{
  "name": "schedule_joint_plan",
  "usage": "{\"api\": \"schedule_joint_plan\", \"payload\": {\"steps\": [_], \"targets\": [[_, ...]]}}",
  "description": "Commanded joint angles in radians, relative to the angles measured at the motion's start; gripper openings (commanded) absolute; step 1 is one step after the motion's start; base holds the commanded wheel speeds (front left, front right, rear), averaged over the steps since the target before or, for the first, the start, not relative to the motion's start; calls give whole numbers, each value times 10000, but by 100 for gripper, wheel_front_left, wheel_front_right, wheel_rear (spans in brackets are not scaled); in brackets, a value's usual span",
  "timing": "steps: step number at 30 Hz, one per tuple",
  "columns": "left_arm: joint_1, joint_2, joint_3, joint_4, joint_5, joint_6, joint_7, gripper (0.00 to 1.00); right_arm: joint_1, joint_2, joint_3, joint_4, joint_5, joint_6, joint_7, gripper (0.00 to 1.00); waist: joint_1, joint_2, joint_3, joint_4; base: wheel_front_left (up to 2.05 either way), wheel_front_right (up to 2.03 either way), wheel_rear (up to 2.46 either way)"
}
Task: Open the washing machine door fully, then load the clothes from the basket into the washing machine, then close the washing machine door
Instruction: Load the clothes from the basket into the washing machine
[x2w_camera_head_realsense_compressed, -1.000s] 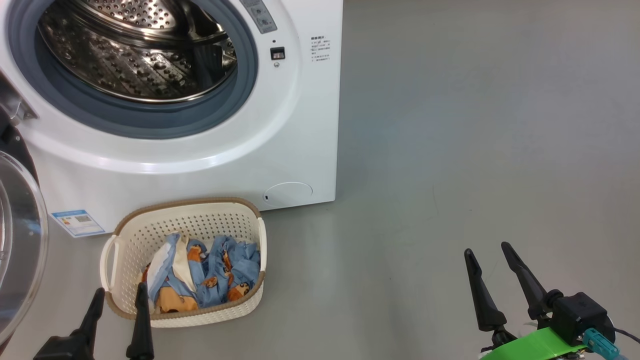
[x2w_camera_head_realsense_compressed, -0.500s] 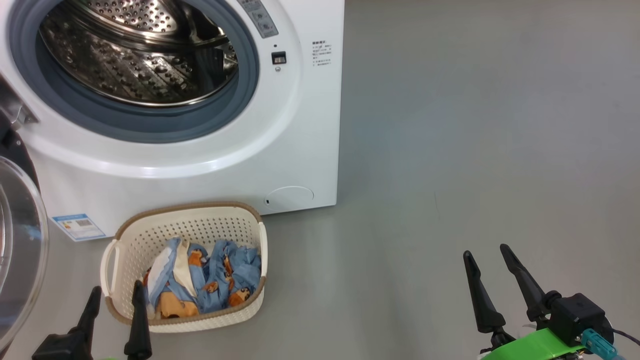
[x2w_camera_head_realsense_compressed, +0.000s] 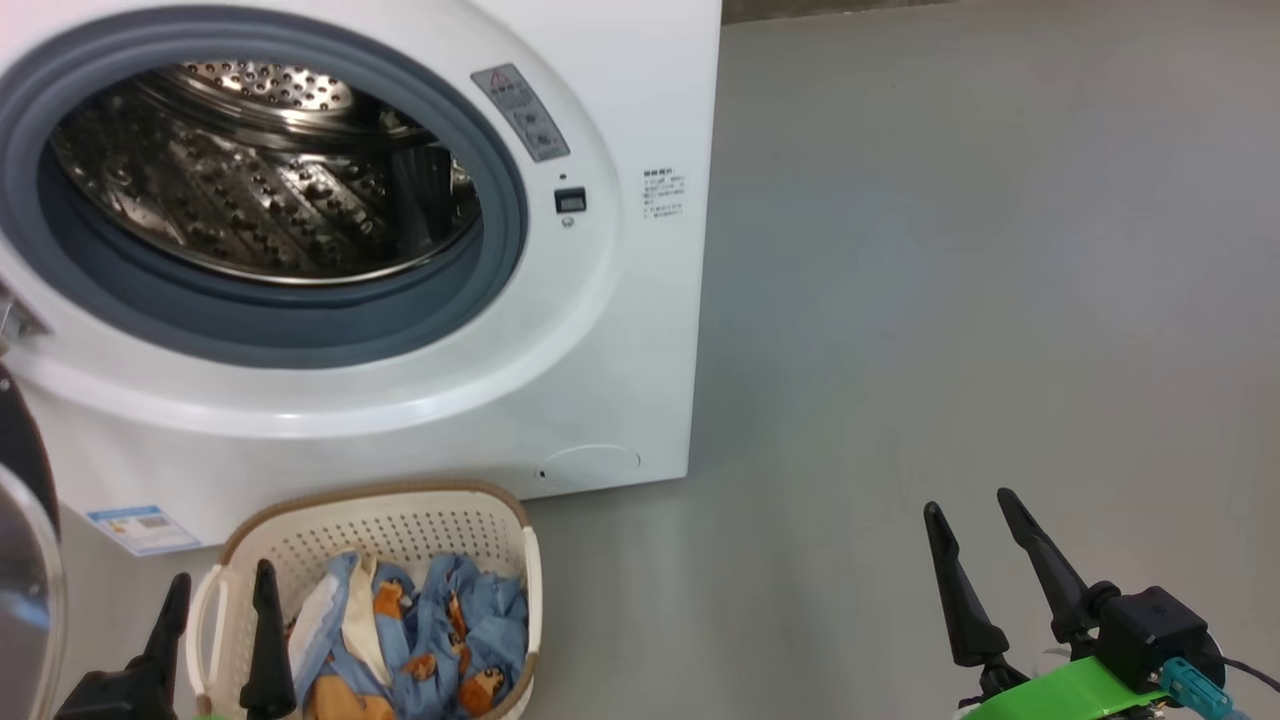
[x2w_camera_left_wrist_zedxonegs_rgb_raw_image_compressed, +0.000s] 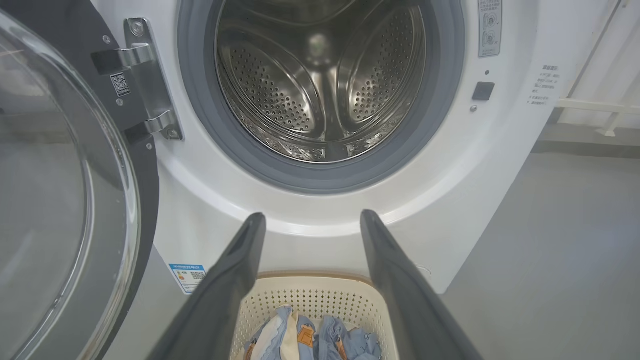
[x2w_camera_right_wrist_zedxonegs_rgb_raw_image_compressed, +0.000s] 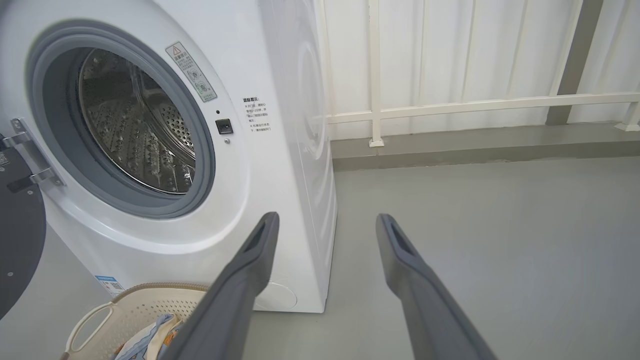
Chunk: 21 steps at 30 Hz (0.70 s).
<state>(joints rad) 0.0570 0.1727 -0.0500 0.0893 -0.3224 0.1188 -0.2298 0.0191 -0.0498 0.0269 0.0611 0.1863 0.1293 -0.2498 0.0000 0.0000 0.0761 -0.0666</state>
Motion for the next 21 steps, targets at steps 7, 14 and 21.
{"api": "schedule_joint_plan", "payload": {"steps": [7,14,21], "targets": [[-453,183,369,-158,-24,25,-176,100,-278,-82,330,-230,34,14,-120,100,0,0,91,-3,85,-85,0],[-479,155,237,-106,-6,-42,-209,100,-278,-79,307,-243,28,14,-120,100,0,0,173,1,7,-7,0],[-559,145,119,-93,-8,-81,-227,100,-306,-69,249,-369,5,14,-120,100,0,0,440,46,0,0,0]]}}
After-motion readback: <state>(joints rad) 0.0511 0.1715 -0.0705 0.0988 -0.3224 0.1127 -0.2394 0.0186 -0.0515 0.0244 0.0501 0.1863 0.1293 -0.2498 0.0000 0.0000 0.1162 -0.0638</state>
